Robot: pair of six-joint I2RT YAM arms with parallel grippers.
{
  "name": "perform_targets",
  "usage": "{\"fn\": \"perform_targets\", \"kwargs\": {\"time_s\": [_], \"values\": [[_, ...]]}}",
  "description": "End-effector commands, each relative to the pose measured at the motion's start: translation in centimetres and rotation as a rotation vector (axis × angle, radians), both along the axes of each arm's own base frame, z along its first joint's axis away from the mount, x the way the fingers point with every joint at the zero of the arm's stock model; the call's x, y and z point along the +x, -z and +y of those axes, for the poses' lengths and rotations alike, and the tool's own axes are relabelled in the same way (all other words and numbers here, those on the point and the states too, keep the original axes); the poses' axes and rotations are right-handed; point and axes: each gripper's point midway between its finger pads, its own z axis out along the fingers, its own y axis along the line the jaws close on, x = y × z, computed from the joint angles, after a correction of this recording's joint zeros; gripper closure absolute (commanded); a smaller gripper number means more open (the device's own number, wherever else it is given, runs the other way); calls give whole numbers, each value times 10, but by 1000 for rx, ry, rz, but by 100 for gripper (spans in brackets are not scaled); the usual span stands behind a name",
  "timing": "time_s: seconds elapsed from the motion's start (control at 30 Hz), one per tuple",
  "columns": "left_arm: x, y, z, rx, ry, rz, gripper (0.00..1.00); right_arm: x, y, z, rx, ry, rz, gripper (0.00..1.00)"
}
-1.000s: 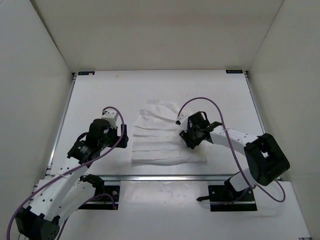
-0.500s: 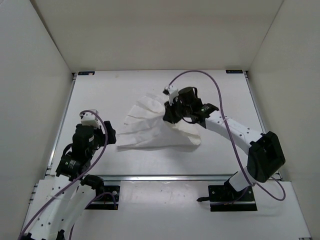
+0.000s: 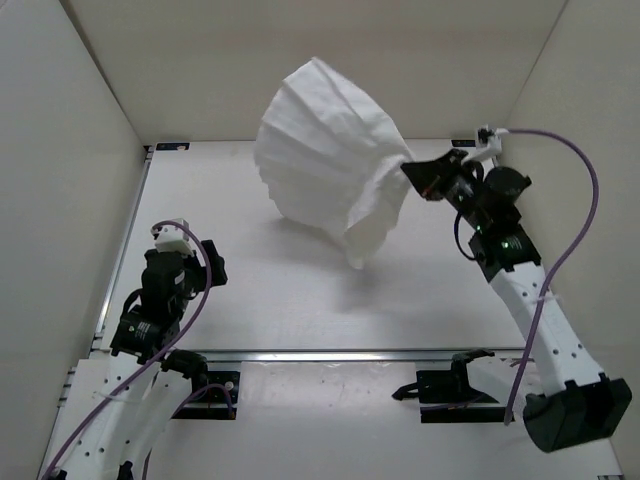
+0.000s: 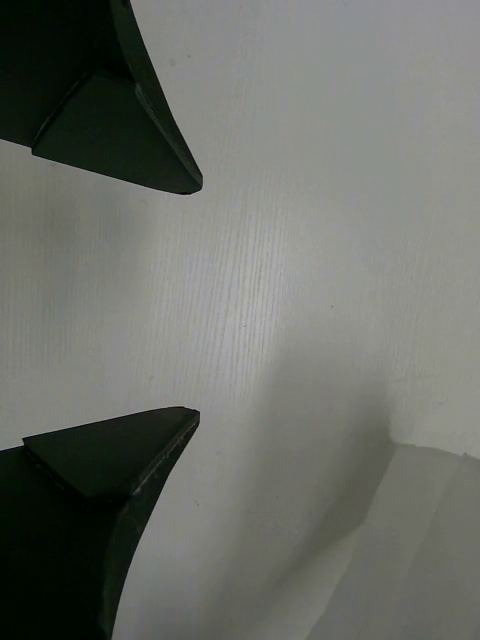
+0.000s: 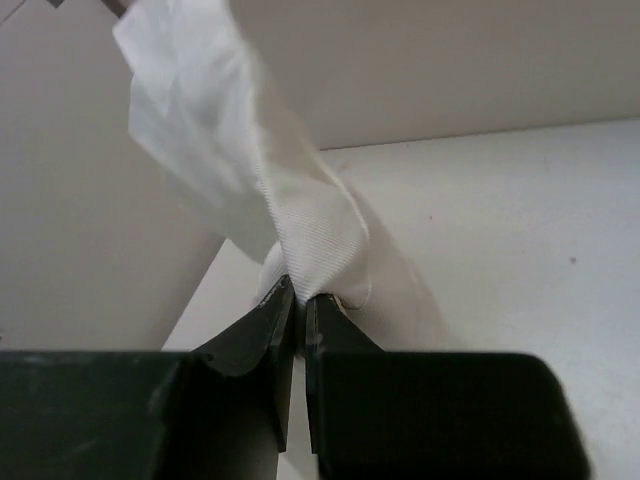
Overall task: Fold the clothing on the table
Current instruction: Flatten the skirt out
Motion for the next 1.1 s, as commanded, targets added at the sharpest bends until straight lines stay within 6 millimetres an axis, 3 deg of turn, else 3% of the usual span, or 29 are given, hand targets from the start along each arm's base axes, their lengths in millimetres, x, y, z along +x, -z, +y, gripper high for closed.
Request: {"fn": "perform_targets", "kwargs": {"time_s": [0.0, 0.03, 0.13, 0.17, 0.2, 0.27, 0.4, 0.5, 0.6, 0.67, 0.7, 0.73, 0.8, 0.83, 0.87, 0.9, 0.97, 1.07], "values": [[0, 1, -3, 3, 18, 4, 2, -23, 93, -8, 71, 16, 255, 100], [2, 0, -5, 9, 40, 2, 1, -29, 111, -10, 80, 33, 305, 100], [3, 6, -24, -9, 151, 47, 1, -76, 208, -15, 94, 52, 498, 100], [3, 6, -35, -39, 198, 73, 2, -83, 215, -18, 104, 72, 507, 100], [6, 2, -43, -63, 228, 77, 2, -91, 238, -24, 106, 98, 552, 99], [-1, 3, -81, -188, 368, 119, 1, -99, 260, -35, 101, 142, 586, 100], [-9, 15, -143, -385, 530, 141, 1, -99, 250, -47, 100, 144, 545, 100], [-5, 21, -141, -469, 485, 134, 1, -92, 221, -26, 77, 51, 483, 100], [8, 10, -111, -506, 365, 64, 1, -82, 195, 20, 78, -52, 439, 100], [9, 16, -90, -474, 279, 102, 1, -72, 173, 71, 117, -171, 415, 99], [13, 14, -81, -436, 258, 107, 2, -56, 164, 91, 116, -191, 414, 100], [11, 15, -79, -418, 253, 133, 1, -57, 146, 112, 119, -242, 368, 100], [12, 18, -72, -353, 225, 171, 1, -40, 100, 158, 122, -306, 279, 100], [13, 14, -69, -337, 215, 171, 1, -37, 89, 165, 124, -324, 262, 100], [11, 11, -71, -336, 220, 175, 1, -34, 66, 172, 146, -336, 227, 100], [11, 7, -70, -339, 218, 169, 1, -32, 50, 171, 166, -337, 202, 100], [11, 4, -69, -349, 211, 162, 1, -29, 44, 153, 171, -295, 191, 100], [6, 14, -75, -347, 239, 207, 1, -28, 69, 103, 180, -191, 242, 100]]}}
